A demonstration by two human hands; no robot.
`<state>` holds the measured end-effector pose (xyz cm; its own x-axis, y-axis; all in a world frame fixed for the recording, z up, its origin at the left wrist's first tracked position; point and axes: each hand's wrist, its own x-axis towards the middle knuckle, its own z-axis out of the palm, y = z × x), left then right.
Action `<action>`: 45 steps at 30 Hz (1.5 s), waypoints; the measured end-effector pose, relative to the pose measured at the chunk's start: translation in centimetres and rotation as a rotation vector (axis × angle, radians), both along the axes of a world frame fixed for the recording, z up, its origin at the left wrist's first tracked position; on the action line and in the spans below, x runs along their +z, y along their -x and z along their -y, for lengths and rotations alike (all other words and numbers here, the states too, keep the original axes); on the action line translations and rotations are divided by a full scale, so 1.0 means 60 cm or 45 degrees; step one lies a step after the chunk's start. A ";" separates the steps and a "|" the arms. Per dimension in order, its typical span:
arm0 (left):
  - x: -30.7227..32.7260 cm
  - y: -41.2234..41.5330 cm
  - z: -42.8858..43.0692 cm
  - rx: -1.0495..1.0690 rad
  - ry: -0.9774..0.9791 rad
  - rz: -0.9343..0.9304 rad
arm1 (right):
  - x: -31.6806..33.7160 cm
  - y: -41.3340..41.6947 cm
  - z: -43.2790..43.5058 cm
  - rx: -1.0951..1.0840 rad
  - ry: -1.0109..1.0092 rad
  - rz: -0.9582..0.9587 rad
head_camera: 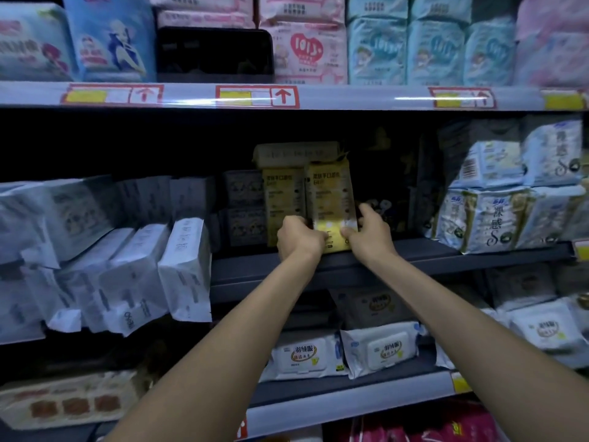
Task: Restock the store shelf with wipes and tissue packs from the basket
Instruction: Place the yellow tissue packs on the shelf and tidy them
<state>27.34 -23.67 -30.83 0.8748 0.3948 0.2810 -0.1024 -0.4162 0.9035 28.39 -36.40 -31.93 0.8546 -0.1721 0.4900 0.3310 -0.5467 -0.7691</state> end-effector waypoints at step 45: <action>-0.636 0.439 -0.052 -0.822 -1.475 -0.533 | -0.560 0.489 0.162 0.561 1.082 -0.925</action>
